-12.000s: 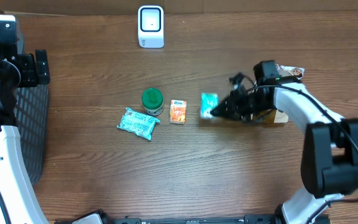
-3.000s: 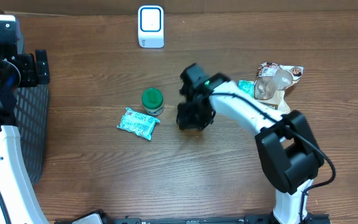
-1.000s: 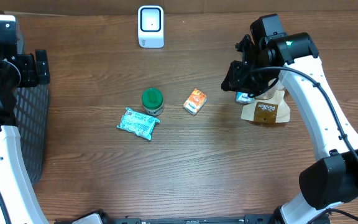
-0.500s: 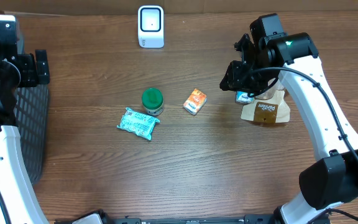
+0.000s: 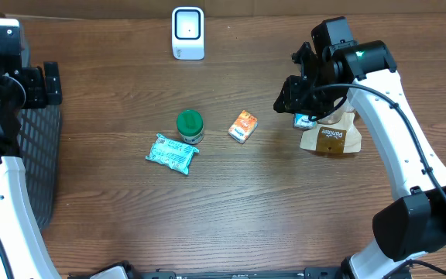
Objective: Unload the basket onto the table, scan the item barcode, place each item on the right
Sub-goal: 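Return the right gripper to the Kleenex pack and grasp it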
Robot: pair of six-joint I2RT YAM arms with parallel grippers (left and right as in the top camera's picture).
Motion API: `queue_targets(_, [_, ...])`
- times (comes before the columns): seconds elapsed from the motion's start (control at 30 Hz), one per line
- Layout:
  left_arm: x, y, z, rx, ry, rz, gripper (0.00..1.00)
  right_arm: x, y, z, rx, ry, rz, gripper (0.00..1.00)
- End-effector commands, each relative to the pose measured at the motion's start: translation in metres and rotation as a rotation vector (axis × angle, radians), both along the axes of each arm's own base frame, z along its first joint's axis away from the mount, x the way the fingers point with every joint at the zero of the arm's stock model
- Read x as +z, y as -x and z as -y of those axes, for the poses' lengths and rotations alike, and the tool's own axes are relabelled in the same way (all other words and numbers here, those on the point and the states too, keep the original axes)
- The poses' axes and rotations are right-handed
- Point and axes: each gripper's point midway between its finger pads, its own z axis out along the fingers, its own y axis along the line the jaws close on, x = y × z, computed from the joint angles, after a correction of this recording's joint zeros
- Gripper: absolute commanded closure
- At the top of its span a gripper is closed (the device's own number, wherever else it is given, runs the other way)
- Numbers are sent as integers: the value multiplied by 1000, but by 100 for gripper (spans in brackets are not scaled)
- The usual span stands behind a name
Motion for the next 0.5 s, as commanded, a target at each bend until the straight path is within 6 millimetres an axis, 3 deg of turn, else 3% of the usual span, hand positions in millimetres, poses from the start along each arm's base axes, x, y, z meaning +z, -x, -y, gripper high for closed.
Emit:
queue_targets(0.0, [9, -1, 0, -14, -18, 19, 1, 2, 0, -1, -14, -11, 5, 62])
queue_targets(0.23, [9, -1, 0, -14, -18, 19, 0, -35, 11, 1, -87, -6, -91, 62])
queue_targets(0.47, [9, -1, 0, -14, -18, 19, 1, -86, 14, -11, -195, -30, -134, 62])
